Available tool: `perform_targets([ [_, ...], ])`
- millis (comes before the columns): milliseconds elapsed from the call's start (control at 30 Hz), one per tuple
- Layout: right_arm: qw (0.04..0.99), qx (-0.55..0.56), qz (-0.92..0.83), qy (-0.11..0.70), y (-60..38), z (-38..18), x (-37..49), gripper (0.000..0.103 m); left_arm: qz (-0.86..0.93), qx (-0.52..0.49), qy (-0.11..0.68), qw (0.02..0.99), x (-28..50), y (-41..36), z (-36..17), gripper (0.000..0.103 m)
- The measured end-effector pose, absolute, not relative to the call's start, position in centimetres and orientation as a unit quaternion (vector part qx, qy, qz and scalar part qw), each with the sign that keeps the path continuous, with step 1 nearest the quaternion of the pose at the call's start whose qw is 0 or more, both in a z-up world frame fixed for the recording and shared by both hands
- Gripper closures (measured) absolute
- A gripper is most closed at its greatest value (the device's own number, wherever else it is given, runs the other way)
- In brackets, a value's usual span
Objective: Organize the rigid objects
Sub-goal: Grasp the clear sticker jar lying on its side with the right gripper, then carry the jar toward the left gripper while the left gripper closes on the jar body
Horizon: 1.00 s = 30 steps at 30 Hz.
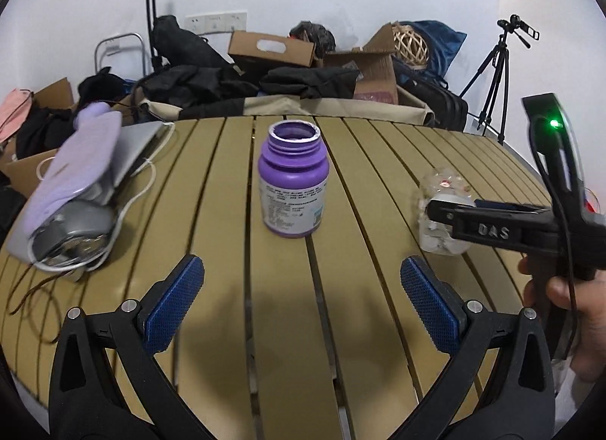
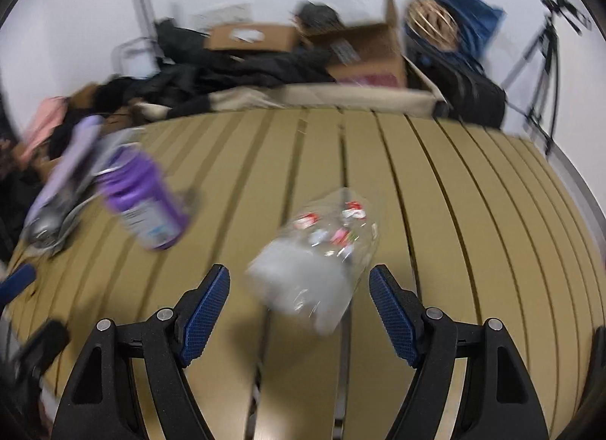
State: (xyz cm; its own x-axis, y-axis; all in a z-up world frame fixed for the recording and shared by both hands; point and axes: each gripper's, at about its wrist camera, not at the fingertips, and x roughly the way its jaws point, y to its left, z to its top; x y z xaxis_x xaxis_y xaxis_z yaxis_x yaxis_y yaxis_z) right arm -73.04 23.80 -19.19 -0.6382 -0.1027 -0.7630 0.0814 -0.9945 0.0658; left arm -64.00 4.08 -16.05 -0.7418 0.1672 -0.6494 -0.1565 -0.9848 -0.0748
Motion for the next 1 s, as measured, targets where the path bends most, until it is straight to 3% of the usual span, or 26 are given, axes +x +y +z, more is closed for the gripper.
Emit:
perform_targets([
  [100,0.05,0.433,-0.898,-0.057,24.5,-20.7,-75.3,0.022,0.928,-0.36,-0.007,0.092,-65.3,4.3,-16.9,0.0],
  [233,0.081,0.425,-0.9,-0.056,24.8,-21.2,-75.7,0.028,0.925,-0.364,-0.005,0.108,-65.7,4.3,-17.2,0.0],
  [300,0.105,0.419,-0.902,-0.028,24.4,-21.0,-75.5,0.035,0.924,-0.365,-0.006,0.119,-65.8,4.3,-17.1,0.0],
  [600,0.382,0.386,-0.827,0.145,19.5,-21.1,-66.0,0.029,0.908,-0.376,-0.038,0.183,-67.1,5.7,-16.8,0.0],
  [633,0.39,0.378,-0.823,0.164,19.0,-21.2,-65.1,0.029,0.904,-0.38,-0.046,0.188,-67.5,5.9,-16.9,0.003],
  [833,0.372,0.396,-0.827,0.144,19.9,-21.5,-65.0,0.026,0.893,-0.401,-0.058,0.197,-67.5,6.8,-17.4,0.056],
  [933,0.339,0.398,-0.843,0.126,21.8,-21.3,-65.3,0.025,0.897,-0.397,-0.04,0.19,-66.8,6.5,-17.0,0.058],
  [1000,0.308,0.4,-0.855,0.119,22.6,-21.2,-65.8,0.025,0.9,-0.396,-0.026,0.183,-66.4,6.3,-16.6,0.044],
])
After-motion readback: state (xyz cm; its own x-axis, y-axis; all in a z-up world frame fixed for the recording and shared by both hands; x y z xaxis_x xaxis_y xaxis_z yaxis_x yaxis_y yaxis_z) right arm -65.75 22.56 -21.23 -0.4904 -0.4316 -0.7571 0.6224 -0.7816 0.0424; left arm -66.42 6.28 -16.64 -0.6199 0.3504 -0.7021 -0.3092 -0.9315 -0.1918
